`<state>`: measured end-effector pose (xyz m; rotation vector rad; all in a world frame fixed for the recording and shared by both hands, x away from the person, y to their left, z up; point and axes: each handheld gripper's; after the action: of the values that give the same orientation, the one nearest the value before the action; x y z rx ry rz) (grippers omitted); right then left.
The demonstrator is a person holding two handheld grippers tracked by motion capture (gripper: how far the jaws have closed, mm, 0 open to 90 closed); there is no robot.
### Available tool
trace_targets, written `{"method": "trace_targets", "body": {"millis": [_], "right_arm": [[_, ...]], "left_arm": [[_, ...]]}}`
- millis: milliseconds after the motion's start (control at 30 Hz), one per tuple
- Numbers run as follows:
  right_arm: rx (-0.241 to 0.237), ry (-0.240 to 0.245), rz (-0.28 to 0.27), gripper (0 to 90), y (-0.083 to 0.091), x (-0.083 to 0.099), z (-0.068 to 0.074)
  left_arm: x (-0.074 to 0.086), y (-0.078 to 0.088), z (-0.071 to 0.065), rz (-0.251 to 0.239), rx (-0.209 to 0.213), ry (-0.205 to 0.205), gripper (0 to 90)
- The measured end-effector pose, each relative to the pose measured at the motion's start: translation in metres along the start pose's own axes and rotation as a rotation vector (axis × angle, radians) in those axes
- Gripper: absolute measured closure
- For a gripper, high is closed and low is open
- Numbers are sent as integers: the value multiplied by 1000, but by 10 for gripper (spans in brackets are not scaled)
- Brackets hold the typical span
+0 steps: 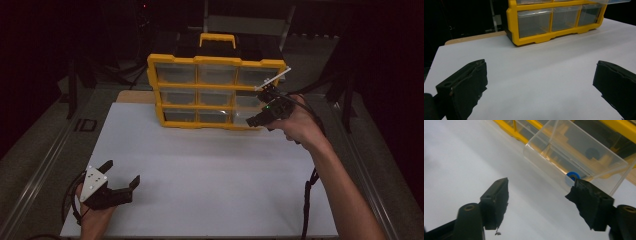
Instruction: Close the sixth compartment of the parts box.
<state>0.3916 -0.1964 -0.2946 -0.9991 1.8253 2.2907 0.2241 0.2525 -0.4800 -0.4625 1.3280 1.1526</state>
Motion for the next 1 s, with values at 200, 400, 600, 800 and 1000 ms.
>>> {"method": "trace_targets", "body": {"millis": [200,400,600,800,1000], "right_arm": [[-14,-1,-7,415,-1,5,-1],[-21,10,-16,513,-6,13,-3],[-18,20,-31,637,-11,20,-5],[-7,65,-32,732,-17,25,-4],[14,69,-54,851,-21,29,-5]], "left_arm": [[0,0,0,-1,1,1,0],[0,0,0,0,2,0,0],[0,0,0,1,1,0,0],[0,-1,0,2,3,-1,0],[0,-1,0,2,3,-1,0]]}}
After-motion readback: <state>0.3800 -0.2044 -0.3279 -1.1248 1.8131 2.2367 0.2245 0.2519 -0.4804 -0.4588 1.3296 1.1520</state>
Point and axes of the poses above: each handheld gripper's, and its own axes: y roughly backward along the jaws, x roughly out of its underside, z roughly to its left, and after that the axes turned 15 degrees about -y, right-handed
